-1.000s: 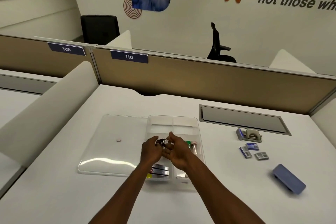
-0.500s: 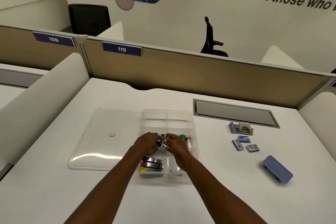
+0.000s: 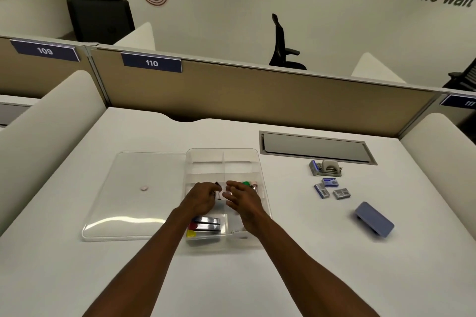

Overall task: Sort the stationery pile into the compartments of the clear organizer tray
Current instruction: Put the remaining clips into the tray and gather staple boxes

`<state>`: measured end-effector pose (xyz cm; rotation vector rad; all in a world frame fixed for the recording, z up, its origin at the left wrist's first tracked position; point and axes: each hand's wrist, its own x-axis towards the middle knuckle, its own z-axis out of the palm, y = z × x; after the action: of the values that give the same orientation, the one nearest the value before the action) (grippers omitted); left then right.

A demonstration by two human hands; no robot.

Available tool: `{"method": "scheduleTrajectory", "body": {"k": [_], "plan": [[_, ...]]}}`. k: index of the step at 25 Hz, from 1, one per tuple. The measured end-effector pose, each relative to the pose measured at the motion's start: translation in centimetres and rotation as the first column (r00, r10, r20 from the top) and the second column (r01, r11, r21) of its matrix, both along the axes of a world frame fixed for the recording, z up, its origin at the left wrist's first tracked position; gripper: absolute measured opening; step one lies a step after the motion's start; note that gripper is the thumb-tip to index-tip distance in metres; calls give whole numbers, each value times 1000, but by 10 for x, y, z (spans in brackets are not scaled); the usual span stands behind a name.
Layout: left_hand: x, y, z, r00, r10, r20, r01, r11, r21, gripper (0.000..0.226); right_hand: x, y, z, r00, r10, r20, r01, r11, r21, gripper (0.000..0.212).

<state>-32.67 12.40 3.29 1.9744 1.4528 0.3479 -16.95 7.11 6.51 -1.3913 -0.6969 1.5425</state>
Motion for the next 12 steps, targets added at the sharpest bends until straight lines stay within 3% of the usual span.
{"method": "scheduleTrajectory", "body": {"k": [3,7,10,12], "plan": [[0,-1,-8,998,35,60,-37,999,33,37,22,-12,5,998,-63,-21,63,997,33,21],[5,-4,-12,979,115,165,-151,963,223,30,70,-31,10,980,-199,-15,199,977,75,19],[29,-10,-6,969,103,224,-178,919,351,28,119,-47,1,930,-340,138,329,939,98,17],[52,-18,0,967,45,249,-144,908,394,26,154,-57,-11,853,-406,328,399,912,91,17]]}}
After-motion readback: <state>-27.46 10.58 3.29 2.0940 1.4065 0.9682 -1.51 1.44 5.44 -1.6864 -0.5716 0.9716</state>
